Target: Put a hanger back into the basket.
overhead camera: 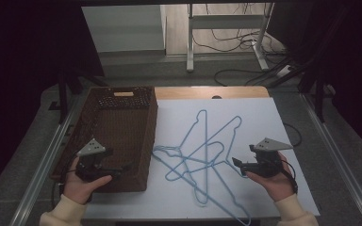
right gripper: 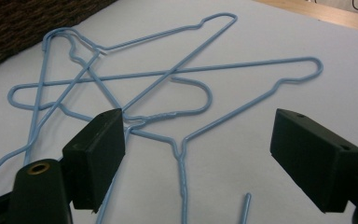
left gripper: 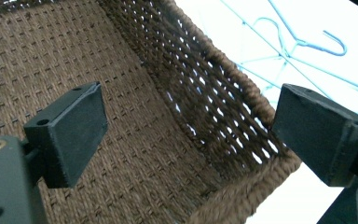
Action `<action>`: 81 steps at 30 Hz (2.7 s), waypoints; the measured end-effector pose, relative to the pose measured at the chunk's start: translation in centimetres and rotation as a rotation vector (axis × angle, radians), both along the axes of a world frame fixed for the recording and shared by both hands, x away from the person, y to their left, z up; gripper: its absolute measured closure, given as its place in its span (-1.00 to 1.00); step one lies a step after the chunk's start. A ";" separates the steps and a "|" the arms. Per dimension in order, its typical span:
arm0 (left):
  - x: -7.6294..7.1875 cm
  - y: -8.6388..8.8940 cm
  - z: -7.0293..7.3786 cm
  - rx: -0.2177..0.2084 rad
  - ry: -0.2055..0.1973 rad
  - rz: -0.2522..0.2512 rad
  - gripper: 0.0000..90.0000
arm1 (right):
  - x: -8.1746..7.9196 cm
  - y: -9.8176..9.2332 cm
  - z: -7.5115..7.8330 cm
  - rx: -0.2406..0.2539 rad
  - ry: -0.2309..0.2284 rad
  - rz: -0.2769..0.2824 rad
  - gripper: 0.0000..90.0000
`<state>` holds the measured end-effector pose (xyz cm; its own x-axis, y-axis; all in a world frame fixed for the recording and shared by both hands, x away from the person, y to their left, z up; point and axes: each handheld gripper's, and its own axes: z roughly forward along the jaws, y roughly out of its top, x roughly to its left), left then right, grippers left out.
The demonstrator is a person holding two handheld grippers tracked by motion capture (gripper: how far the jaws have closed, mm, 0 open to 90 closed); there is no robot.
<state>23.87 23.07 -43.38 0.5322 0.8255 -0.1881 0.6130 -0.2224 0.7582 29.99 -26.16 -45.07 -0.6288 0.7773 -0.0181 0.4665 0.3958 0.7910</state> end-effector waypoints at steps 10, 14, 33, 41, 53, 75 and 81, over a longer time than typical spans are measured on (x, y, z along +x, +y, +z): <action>0.2 -0.2 -0.5 -0.002 0.016 -0.019 -0.77 | 0.3 -0.3 -0.5 -0.012 0.028 -0.013 -0.60; 0.0 -0.2 -0.6 0.005 0.011 -0.024 -0.77 | 0.1 0.3 -0.4 -0.021 0.029 -0.003 -0.59; -0.8 0.1 -0.3 0.001 0.004 -0.009 -0.75 | 0.4 2.1 -0.8 -0.052 0.048 0.049 -0.55; -0.8 0.1 -0.3 0.002 0.004 -0.013 -0.73 | 0.9 2.9 -0.8 -0.066 0.064 0.057 -0.48; -0.9 0.3 0.1 -0.010 -0.008 -0.013 -0.73 | 3.0 5.8 -1.0 -0.107 0.116 0.106 -0.12; -0.9 0.2 0.1 -0.003 -0.014 -0.017 -0.73 | 9.1 13.2 -5.0 -0.283 0.330 0.182 0.99; -0.9 0.1 0.2 0.000 -0.014 -0.017 -0.72 | 9.0 13.1 -5.2 -0.328 0.340 0.140 0.99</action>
